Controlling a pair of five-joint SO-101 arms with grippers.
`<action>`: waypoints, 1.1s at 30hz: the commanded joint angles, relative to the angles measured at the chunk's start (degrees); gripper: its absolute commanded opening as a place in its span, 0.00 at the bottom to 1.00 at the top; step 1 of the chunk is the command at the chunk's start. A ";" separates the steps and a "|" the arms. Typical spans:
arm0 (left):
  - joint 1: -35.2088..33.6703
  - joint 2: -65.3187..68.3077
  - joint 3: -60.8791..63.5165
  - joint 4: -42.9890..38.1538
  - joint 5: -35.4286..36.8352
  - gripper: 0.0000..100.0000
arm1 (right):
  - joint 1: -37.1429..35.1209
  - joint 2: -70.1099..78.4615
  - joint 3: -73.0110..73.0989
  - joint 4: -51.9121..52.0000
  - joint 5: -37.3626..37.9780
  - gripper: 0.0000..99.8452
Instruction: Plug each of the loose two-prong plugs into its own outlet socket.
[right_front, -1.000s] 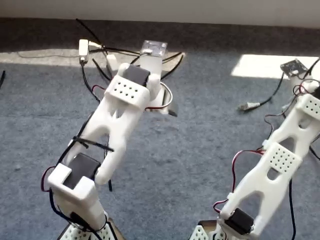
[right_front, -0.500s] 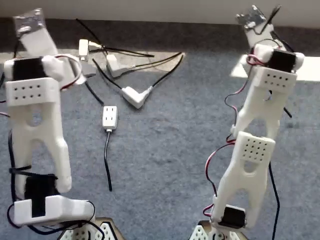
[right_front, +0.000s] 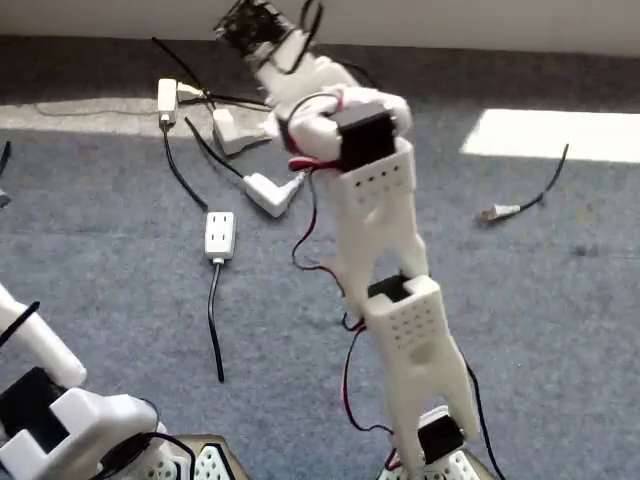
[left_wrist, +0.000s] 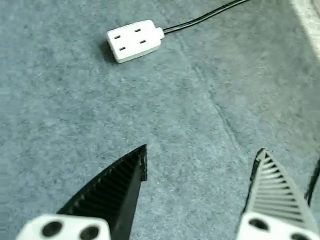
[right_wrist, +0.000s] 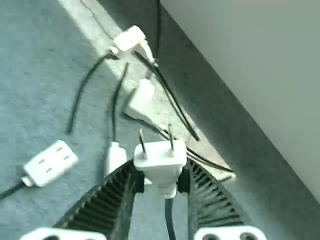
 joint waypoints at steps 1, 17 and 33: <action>-9.71 -2.24 3.47 -0.18 0.00 0.33 | -9.45 -3.82 -3.74 2.24 -5.45 0.09; -24.48 0.31 38.37 -34.81 -0.09 0.33 | -33.71 19.65 -2.33 -5.67 -4.75 0.09; -24.31 4.09 22.90 -23.65 0.18 0.33 | -32.75 14.46 -5.41 -9.01 -4.22 0.30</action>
